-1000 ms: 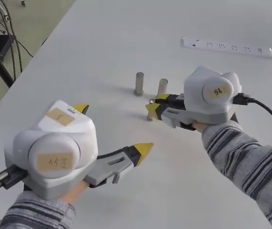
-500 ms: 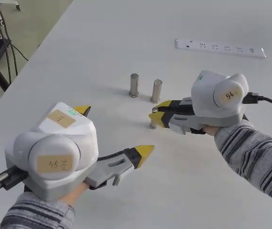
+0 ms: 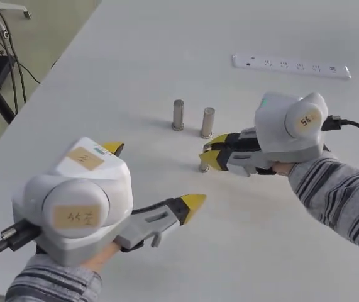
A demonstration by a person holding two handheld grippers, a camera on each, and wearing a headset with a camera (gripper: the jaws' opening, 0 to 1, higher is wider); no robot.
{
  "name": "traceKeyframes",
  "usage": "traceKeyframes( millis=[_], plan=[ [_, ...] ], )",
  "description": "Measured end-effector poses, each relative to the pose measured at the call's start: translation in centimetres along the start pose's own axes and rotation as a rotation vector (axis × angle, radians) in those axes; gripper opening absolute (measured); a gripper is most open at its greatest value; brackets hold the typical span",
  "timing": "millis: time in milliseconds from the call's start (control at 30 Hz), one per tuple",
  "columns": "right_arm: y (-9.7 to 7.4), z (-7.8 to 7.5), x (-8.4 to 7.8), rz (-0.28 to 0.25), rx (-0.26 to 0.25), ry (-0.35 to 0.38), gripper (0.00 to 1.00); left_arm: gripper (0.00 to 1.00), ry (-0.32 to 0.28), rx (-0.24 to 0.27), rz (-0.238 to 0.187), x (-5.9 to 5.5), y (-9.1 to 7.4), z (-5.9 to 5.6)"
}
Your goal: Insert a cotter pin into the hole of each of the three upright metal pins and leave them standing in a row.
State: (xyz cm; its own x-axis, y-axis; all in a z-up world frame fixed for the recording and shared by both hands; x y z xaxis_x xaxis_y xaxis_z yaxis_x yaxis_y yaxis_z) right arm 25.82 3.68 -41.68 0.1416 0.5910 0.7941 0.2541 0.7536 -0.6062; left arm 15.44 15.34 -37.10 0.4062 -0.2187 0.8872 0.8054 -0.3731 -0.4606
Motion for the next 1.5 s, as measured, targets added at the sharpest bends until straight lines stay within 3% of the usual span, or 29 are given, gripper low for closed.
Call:
traceKeyframes(
  millis=[167,367,600,833,1067,1500],
  plan=[
    [-0.2,0.2,0.0,0.002,-0.002,0.003,0.13,0.83,0.000,-0.001,0.002,0.0,0.0,0.0],
    [-1.8,-0.5,-0.7,0.013,-0.010,-0.006,0.19,0.83,0.003,-0.002,-0.002,0.1,0.1,-0.1],
    [-4.9,-1.7,-2.9,0.078,-0.049,-0.002,0.20,0.83,0.007,-0.006,-0.007,0.3,0.1,-0.2],
    [-7.2,-3.4,-5.9,0.184,-0.098,0.005,0.20,0.83,0.004,-0.002,-0.009,0.4,0.1,-0.3],
    [-8.4,-4.8,-7.8,0.251,-0.135,0.012,0.19,0.82,0.002,-0.001,-0.006,0.4,0.2,-0.3],
    [-9.0,-7.1,-9.7,0.332,-0.168,0.028,0.11,0.79,0.001,0.011,0.002,0.1,0.1,0.0]
  ],
)
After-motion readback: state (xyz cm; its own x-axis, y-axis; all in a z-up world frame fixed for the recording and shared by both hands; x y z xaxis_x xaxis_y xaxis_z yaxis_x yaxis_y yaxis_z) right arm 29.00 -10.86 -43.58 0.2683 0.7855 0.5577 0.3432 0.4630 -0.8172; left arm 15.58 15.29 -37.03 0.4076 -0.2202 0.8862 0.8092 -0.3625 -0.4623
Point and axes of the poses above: the centre of the closed fingertips' face, and the gripper's own axes: y roughly forward along the fingers, z roughly to its left, x roughly out of its top, the point moved 6 cm from there along -y, roughly backward along the fingers, and after that the axes turned 3 degrees about z, right-handed, at the moved point
